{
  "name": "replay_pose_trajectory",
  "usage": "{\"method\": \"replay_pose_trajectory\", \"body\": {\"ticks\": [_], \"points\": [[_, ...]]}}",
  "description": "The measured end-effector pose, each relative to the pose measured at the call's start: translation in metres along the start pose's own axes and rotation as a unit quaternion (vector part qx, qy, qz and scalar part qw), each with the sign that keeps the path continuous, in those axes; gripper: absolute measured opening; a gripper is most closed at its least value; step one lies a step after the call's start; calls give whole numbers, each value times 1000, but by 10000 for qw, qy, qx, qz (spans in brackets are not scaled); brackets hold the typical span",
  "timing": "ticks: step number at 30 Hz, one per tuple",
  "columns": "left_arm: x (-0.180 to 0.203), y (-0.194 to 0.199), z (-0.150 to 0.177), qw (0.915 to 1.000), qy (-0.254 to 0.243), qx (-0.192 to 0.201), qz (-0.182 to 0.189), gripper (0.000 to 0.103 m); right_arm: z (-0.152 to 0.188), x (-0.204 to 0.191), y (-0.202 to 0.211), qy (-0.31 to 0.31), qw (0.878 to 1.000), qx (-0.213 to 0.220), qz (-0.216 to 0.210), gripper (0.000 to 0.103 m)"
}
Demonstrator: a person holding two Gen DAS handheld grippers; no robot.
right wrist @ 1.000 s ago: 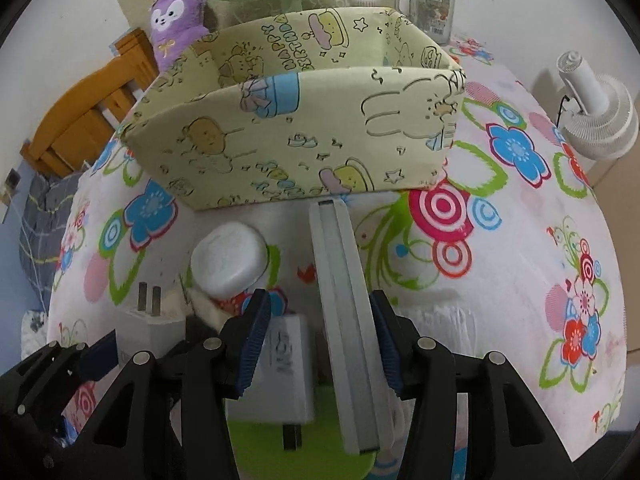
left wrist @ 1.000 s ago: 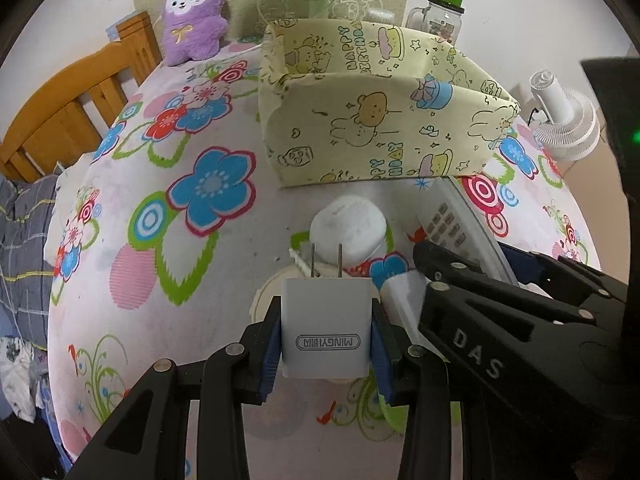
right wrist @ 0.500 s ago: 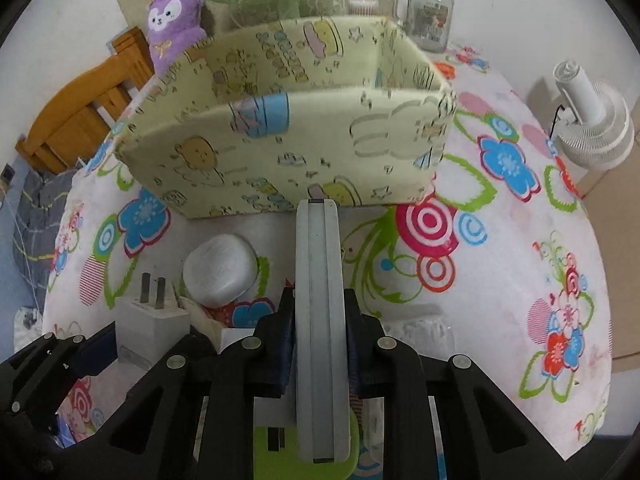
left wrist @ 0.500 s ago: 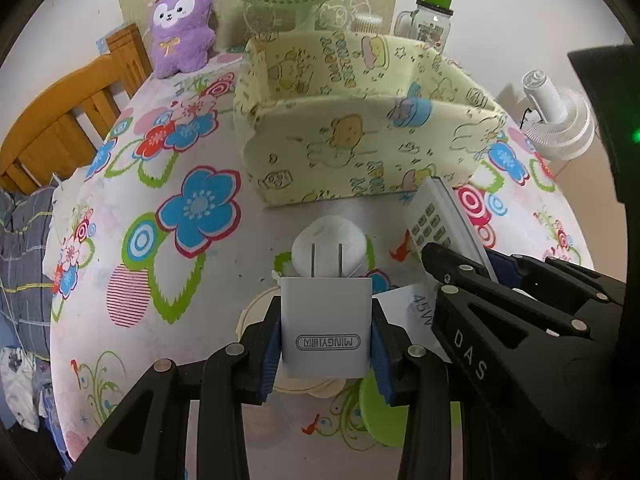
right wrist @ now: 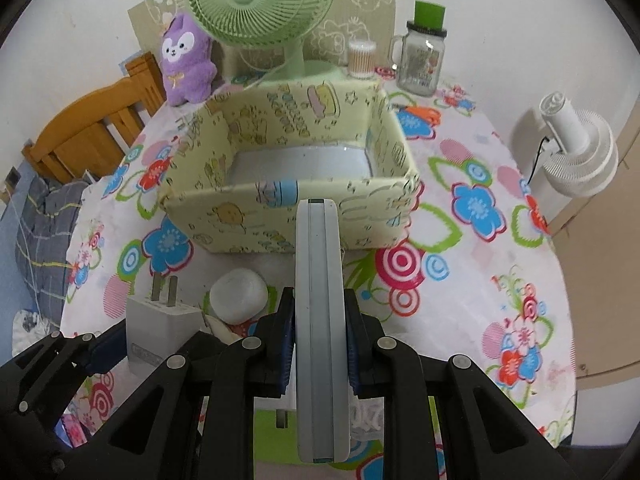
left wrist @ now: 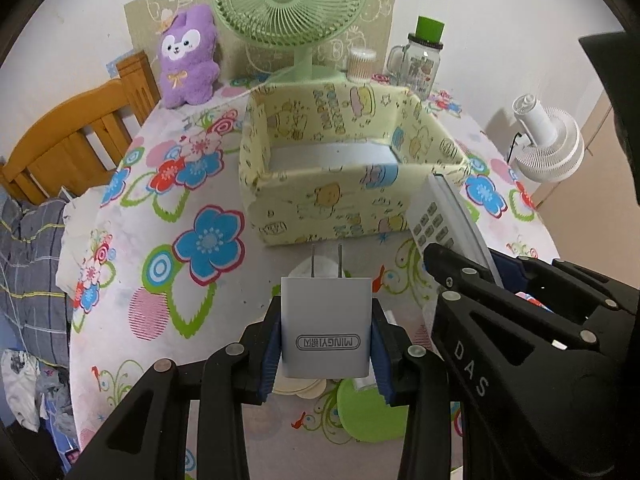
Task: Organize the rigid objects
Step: 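Lift and carry the plug with left tool while right carries the power strip into the box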
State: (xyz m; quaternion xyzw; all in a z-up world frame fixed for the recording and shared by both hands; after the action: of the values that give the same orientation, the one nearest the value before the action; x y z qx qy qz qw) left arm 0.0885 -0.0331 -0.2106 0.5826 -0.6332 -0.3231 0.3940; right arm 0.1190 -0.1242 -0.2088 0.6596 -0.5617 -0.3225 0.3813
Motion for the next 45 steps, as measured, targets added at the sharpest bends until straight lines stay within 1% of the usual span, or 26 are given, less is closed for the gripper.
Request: {"method": "replay_pose_trajectory", "body": {"ticks": [4, 15, 23, 29, 36, 45], "points": [[3, 10, -5, 9999, -40, 107, -59, 40, -6, 1, 14, 55, 9999, 93, 98, 24], [10, 39, -15, 9991, -79, 397, -133, 40, -15, 4, 54, 25, 9992, 353, 207, 24], [18, 57, -23, 9986, -84, 522, -49, 40, -21, 8, 76, 5, 9982, 535, 280, 24], [24, 70, -32, 9974, -104, 710, 17, 40, -30, 13, 92, -16, 9968, 728, 331, 24], [26, 73, -43, 9967, -87, 807, 9, 40, -41, 17, 95, -92, 9965, 792, 251, 24], [28, 72, -62, 9959, -42, 905, -14, 40, -62, 22, 94, -81, 9957, 883, 263, 24]]}}
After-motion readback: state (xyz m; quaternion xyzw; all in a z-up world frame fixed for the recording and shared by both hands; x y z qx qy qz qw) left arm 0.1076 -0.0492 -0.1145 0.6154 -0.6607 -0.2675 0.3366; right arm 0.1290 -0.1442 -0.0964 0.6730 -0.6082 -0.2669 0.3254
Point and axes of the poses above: each gripper's, at about its wrist camera, not at the fingertips, and y roughly against the way its jaws point, x to its right, z to its underside, the point moved 2 cm from there along -y, roughly the way its jaws point, and after that the axes turned 9 degrees about y, right-handed, at the moved point
